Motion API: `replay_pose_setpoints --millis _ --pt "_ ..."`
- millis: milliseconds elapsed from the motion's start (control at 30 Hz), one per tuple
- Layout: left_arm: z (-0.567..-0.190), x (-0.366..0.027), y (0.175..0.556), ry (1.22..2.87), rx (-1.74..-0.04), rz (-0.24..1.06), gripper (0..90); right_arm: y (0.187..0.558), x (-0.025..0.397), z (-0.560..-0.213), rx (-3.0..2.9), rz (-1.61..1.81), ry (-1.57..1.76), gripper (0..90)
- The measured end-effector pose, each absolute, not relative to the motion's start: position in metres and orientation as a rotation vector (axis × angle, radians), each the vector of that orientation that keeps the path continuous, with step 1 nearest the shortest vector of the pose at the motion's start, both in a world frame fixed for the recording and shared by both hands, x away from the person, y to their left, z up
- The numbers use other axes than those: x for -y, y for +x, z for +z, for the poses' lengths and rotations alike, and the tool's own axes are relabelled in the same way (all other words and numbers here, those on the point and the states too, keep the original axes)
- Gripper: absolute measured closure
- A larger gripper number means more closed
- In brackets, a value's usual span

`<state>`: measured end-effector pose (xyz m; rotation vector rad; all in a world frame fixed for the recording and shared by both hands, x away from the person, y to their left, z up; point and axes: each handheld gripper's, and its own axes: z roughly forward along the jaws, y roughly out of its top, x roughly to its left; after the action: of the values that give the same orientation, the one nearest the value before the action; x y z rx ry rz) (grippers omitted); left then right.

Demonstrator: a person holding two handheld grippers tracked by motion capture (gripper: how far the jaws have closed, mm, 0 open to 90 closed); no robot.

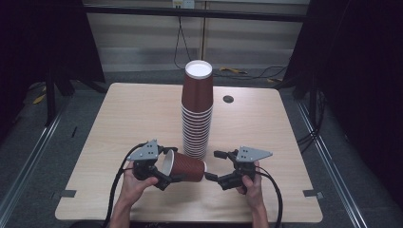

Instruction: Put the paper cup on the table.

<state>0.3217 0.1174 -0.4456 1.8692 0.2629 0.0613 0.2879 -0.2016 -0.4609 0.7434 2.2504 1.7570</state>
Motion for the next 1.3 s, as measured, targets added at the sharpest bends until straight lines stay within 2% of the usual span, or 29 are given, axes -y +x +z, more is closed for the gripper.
replay_pose_setpoints --millis 567,900,1300 --pt "-0.443 -0.148 0.328 1.949 -0.428 0.127 5.7 0.273 0.222 -0.482 -1.791 1.557 1.000 13.4" --pt "-0.437 -0.162 0.341 2.002 -0.513 0.194 5.6 0.271 0.225 -0.500 -1.651 1.387 1.001 13.8" --pt "-0.431 -0.170 0.360 2.029 -0.617 0.217 5.7 0.261 0.230 -0.505 -1.550 1.512 0.971 13.3"
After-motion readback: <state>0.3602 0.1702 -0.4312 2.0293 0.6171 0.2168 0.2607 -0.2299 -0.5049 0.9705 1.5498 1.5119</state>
